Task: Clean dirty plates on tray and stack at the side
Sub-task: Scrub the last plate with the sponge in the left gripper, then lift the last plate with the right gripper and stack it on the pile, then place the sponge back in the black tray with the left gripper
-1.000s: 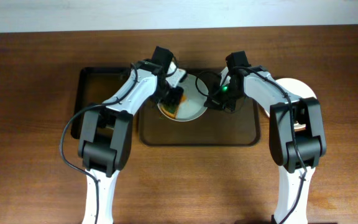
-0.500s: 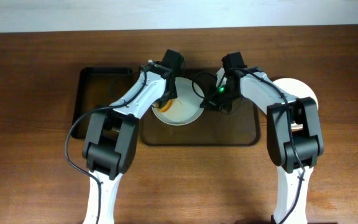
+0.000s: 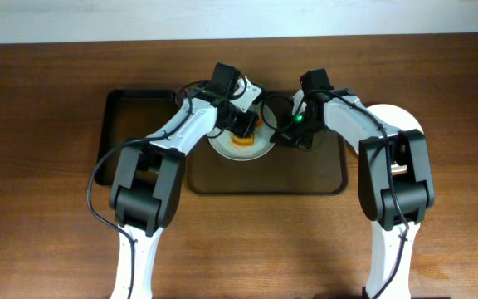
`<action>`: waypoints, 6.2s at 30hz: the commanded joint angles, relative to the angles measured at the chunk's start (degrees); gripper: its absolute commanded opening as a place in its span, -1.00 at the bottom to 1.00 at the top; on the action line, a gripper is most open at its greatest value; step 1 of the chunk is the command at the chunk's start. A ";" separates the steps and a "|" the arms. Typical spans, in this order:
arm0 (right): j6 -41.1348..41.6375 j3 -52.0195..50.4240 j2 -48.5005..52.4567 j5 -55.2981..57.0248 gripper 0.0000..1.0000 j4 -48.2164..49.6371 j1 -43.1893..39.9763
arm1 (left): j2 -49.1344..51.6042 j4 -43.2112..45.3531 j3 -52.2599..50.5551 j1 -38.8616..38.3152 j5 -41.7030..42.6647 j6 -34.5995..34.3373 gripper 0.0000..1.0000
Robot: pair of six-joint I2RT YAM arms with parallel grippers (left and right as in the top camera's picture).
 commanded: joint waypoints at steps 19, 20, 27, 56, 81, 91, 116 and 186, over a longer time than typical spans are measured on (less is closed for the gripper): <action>-0.44 -1.68 2.69 2.60 -0.92 -0.31 0.11 | 2.01 -16.87 -0.52 0.20 10.80 16.74 -1.00; -0.44 -1.68 2.69 2.60 -0.92 -0.31 0.11 | 2.01 -13.05 -0.52 0.20 6.80 13.35 -1.00; -0.66 -1.68 2.69 2.62 -0.92 -0.35 0.11 | 2.01 3.21 -0.52 0.20 -24.98 -9.55 -1.00; -2.78 -0.17 -20.65 38.86 -0.91 -15.06 3.13 | -8.35 -40.74 23.30 13.31 -15.02 -20.59 -1.00; -10.58 -0.20 -31.36 36.52 -0.92 -20.96 -11.87 | -8.35 -42.53 23.30 13.97 -18.43 -20.57 -1.00; -11.50 -20.65 -28.61 36.26 -0.91 3.08 -35.82 | -8.33 -41.16 23.28 17.20 -27.12 -18.99 -1.00; -23.85 10.75 -48.54 18.25 0.81 -33.73 -20.11 | -22.86 -42.91 28.00 21.09 -23.21 -12.26 0.99; -33.86 -89.88 -128.02 20.83 0.97 36.65 -10.64 | -131.08 28.55 -97.24 24.57 -14.19 8.57 0.99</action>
